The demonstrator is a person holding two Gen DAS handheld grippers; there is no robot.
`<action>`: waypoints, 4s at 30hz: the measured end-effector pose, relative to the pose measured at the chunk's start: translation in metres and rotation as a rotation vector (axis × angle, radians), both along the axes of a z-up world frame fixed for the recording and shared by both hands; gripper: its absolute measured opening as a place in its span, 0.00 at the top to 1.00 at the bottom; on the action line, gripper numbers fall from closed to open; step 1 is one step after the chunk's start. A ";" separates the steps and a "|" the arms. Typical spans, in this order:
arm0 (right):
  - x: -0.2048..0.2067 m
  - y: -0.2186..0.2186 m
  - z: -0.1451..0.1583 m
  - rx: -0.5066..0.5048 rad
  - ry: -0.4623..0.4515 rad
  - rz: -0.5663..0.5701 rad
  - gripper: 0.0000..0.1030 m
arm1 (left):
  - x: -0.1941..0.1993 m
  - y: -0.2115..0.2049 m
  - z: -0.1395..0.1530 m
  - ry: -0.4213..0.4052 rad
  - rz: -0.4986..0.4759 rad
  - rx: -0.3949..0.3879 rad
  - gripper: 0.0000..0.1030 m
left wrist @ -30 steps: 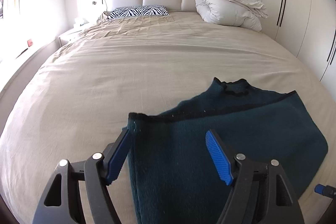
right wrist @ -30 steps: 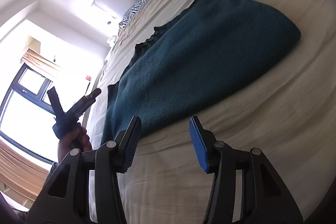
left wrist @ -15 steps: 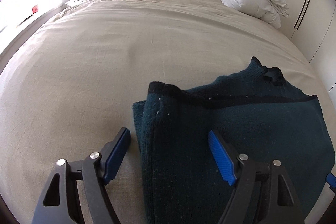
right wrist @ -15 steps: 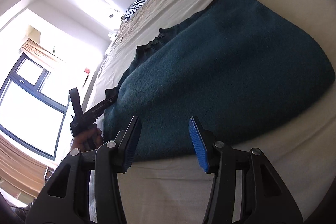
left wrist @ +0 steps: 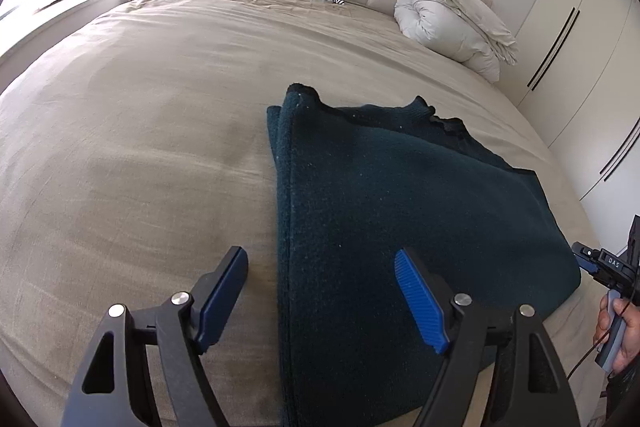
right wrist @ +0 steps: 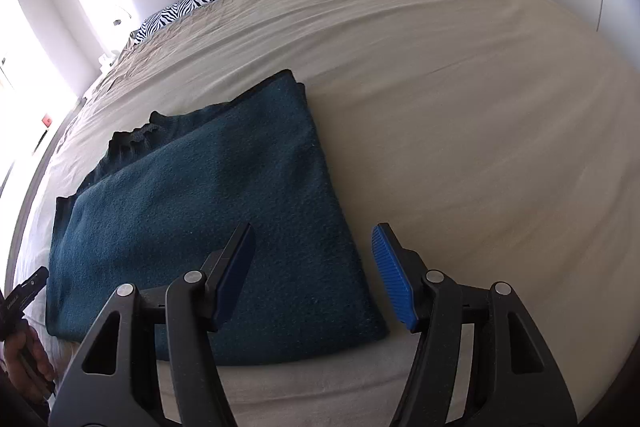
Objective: Fold small clothes
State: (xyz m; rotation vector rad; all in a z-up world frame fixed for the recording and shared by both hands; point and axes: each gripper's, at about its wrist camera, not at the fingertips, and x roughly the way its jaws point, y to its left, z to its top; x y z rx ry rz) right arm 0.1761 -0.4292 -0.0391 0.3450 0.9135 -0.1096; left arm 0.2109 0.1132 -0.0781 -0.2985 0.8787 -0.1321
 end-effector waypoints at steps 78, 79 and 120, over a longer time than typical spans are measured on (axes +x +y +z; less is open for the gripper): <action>0.116 0.053 -0.045 0.377 -0.100 0.001 0.56 | 0.039 -0.048 -0.015 -0.007 -0.064 0.134 0.43; 0.112 0.049 -0.043 0.357 -0.104 -0.030 0.56 | 0.039 -0.048 -0.015 -0.007 -0.064 0.135 0.43; 0.109 0.211 -0.040 0.753 0.034 0.468 0.48 | 0.031 0.027 -0.043 0.349 -0.058 -0.651 0.79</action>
